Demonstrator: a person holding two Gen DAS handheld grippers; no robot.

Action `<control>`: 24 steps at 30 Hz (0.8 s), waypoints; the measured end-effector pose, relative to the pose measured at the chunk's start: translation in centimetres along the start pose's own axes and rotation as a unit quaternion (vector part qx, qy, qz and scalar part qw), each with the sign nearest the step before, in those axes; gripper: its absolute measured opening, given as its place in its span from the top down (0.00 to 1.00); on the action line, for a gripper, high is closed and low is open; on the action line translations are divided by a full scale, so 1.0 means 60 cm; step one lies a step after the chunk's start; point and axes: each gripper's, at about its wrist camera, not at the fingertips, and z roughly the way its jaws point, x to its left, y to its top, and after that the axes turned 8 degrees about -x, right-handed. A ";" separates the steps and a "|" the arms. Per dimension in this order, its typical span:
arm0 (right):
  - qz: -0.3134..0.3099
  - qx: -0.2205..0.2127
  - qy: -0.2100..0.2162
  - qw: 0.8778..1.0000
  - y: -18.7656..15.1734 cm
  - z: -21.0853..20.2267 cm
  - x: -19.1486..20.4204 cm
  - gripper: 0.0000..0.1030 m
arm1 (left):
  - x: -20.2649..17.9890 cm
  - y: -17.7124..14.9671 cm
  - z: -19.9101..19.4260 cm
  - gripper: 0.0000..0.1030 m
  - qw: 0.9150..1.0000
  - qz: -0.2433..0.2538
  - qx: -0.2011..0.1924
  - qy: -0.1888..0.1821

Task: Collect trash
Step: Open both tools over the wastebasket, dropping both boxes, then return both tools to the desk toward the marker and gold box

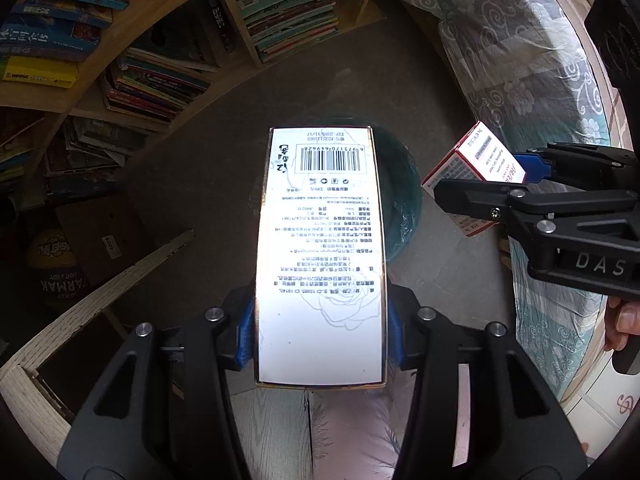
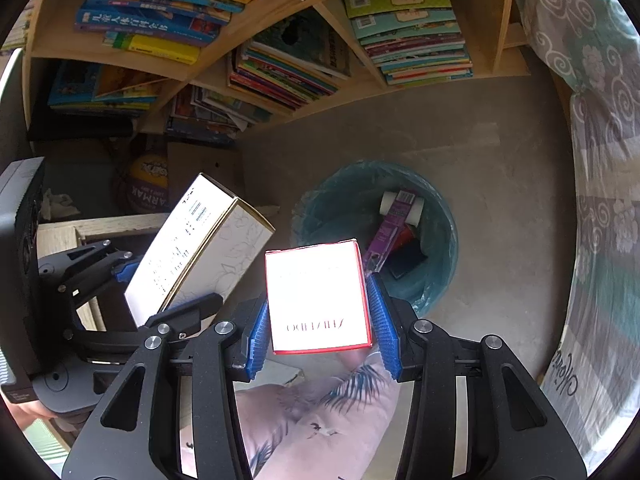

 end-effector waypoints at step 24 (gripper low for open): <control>0.010 -0.058 0.009 0.998 0.009 -0.124 0.006 0.36 | 0.010 0.000 -0.128 0.25 0.997 -0.025 -0.071 0.035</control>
